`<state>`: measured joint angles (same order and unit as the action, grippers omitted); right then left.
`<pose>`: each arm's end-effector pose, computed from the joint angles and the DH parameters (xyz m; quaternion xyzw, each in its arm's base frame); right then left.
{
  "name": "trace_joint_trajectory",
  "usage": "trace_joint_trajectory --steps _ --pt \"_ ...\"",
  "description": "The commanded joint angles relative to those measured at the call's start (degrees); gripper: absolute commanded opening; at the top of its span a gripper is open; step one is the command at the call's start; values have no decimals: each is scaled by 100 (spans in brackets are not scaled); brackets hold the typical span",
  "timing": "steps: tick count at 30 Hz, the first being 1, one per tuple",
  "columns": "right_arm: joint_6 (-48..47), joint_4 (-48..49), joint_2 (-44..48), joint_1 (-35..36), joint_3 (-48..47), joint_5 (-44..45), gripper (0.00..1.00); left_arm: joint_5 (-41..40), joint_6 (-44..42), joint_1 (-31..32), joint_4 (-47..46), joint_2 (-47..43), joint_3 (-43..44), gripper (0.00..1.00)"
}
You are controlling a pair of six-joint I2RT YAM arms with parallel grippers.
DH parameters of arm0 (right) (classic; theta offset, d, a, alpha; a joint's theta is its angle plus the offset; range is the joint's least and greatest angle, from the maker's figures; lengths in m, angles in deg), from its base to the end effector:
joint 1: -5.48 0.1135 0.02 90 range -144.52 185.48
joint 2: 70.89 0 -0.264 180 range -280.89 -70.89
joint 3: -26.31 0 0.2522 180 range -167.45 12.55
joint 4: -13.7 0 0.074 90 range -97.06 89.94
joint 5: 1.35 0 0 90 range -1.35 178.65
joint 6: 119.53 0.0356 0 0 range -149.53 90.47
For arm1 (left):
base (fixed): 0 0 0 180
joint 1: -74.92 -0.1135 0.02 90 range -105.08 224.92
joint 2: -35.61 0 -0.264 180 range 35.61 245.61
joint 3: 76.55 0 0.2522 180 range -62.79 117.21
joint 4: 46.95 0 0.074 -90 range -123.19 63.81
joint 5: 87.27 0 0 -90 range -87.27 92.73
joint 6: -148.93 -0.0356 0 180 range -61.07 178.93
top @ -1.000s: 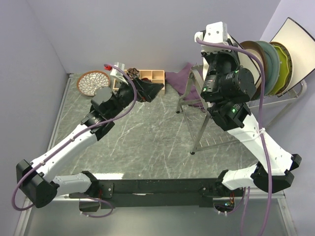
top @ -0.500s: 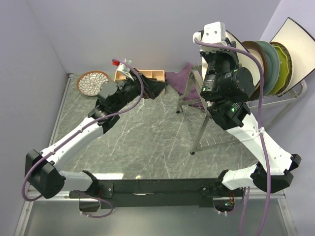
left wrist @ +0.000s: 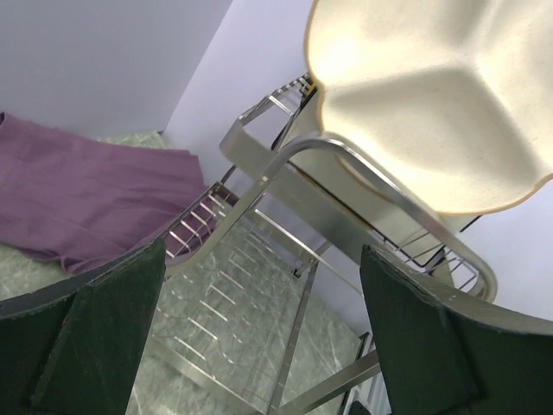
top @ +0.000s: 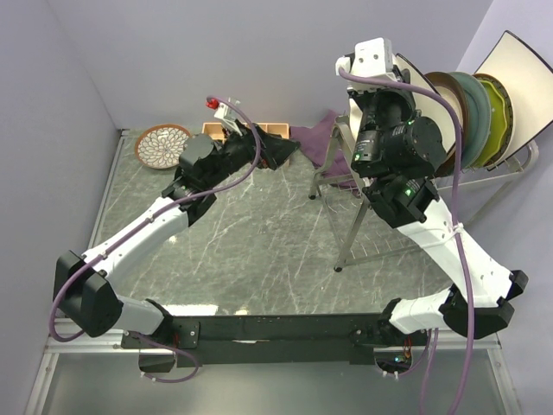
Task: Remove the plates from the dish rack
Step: Unload the plate from the dish rack.
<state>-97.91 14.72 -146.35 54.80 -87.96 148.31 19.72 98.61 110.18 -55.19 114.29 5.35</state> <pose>0.1673 0.1475 0.5860 -0.0817 0.5758 -0.3381 0.7399 0.2601 -0.1966 0.4080 0.0901 0.6300 -0.5400 0.5508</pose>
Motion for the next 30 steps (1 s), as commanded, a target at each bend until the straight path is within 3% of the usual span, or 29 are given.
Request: trace_joint_trajectory --steps 1,11,21,30 --pt "35 711 41 -28 -714 -771 0 173 -57 -20 -367 -1 393 99" --pt "-79 701 -162 -19 -1102 -921 0 -12 -74 -55 -314 -396 33 99" --pt "-149 807 -495 -19 -1515 -1141 0 -12 -48 -125 -138 -423 200 99" --pt "782 -134 -795 174 -2201 -1220 0 15 381 -415 142 -739 51 99"
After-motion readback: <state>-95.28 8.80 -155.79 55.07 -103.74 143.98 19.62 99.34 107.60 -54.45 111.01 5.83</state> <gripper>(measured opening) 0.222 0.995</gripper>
